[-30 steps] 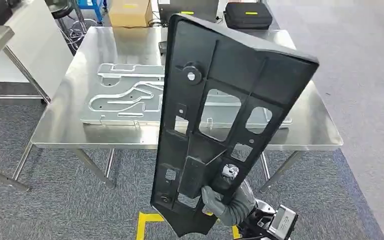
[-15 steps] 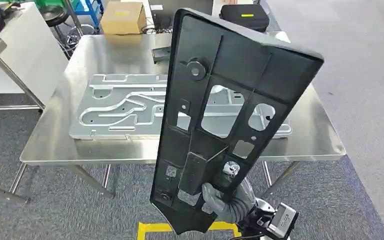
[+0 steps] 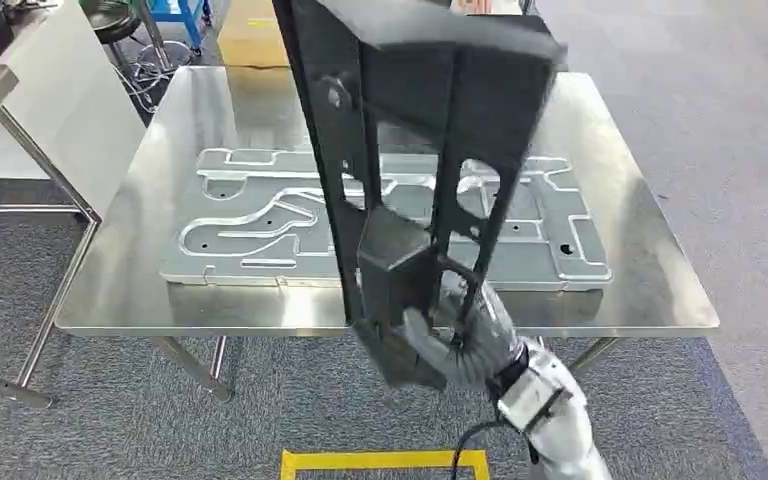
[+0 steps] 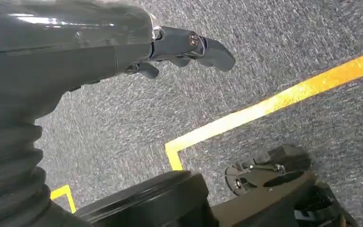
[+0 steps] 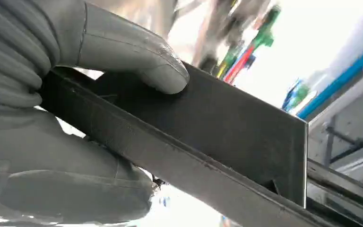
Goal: Take the parts from the cabinet and place them on the table.
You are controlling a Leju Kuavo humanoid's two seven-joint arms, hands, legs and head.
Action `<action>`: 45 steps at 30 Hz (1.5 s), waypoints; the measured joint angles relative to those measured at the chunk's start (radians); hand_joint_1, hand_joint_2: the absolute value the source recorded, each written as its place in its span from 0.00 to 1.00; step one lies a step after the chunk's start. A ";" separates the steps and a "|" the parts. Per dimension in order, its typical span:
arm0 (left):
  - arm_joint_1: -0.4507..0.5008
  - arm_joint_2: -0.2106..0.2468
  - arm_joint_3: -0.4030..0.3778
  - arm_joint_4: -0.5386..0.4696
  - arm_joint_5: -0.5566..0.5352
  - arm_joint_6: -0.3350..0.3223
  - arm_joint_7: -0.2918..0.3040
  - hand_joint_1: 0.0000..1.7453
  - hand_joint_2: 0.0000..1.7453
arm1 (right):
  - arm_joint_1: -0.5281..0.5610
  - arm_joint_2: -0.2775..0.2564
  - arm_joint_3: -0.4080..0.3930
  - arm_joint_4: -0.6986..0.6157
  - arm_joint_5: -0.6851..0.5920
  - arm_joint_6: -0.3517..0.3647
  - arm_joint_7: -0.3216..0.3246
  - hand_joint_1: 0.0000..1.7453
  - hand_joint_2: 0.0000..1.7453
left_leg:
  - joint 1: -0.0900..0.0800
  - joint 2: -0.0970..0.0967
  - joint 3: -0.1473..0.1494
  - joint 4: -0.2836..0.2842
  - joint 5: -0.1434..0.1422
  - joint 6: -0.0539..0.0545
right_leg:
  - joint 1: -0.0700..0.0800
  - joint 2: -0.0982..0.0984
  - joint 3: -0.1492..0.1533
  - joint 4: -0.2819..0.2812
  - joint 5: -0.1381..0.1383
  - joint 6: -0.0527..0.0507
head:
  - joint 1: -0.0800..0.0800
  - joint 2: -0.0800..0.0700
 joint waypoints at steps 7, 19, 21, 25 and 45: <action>-0.008 -0.002 0.004 -0.001 0.005 -0.027 -0.017 0.00 1.00 | -0.528 -0.141 -0.083 0.268 0.111 -0.050 0.085 1.00 1.00 | -0.012 0.002 -0.008 0.002 -0.009 -0.024 | 0.002 -0.004 0.060 -0.171 0.061 -0.026 | 0.000 0.000; -0.011 0.000 0.005 0.000 -0.011 -0.067 -0.042 0.00 1.00 | -0.947 -0.270 0.056 0.845 0.639 -0.380 0.184 1.00 1.00 | 0.002 -0.002 -0.059 0.020 0.032 -0.027 | 0.006 -0.002 0.066 -0.155 0.038 -0.012 | -0.001 0.000; -0.011 0.000 0.005 0.000 -0.014 -0.067 -0.041 0.00 1.00 | -0.972 -0.280 0.078 0.927 0.663 -0.390 0.192 1.00 1.00 | -0.002 -0.006 -0.063 0.018 0.033 -0.018 | 0.006 -0.006 0.068 -0.161 0.040 -0.002 | 0.000 0.000; -0.015 -0.003 0.005 0.000 -0.017 -0.071 -0.035 0.00 1.00 | -1.005 -0.283 0.129 1.092 0.729 -0.424 0.224 1.00 1.00 | 0.006 -0.010 -0.048 -0.004 0.042 0.002 | 0.001 -0.003 0.003 -0.022 -0.036 0.017 | 0.000 0.000; -0.020 0.003 0.005 -0.001 0.004 -0.064 -0.043 0.00 1.00 | -0.814 -0.149 0.242 1.517 1.008 -0.490 0.293 0.00 0.00 | 0.002 -0.011 -0.162 0.258 -0.059 -0.045 | 0.003 -0.002 0.050 -0.172 0.069 -0.038 | 0.000 0.000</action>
